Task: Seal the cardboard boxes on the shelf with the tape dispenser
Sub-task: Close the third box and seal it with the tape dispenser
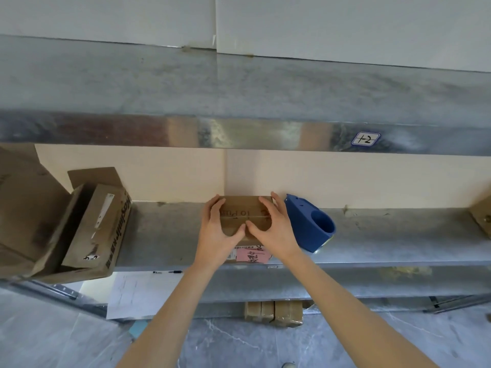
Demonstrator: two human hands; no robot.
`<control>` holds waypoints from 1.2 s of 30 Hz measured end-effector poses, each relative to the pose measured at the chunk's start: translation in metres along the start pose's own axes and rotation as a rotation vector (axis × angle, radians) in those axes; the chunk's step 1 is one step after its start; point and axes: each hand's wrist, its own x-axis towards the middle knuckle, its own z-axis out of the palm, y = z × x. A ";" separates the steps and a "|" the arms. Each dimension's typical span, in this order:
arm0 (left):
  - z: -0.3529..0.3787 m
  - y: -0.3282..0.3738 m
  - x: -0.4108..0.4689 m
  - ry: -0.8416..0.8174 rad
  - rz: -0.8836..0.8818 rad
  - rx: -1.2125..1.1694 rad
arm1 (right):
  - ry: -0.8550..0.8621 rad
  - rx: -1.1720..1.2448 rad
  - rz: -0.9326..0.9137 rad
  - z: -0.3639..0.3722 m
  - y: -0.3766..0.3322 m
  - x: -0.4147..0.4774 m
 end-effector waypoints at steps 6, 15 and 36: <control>0.005 -0.005 0.001 -0.002 -0.002 -0.069 | 0.074 0.153 -0.033 0.009 0.005 -0.005; 0.008 -0.010 0.003 -0.002 -0.033 -0.184 | -0.035 0.217 0.025 0.005 0.006 -0.002; -0.029 -0.021 -0.022 -0.182 -0.031 -0.083 | 0.024 0.220 0.030 -0.007 0.004 -0.023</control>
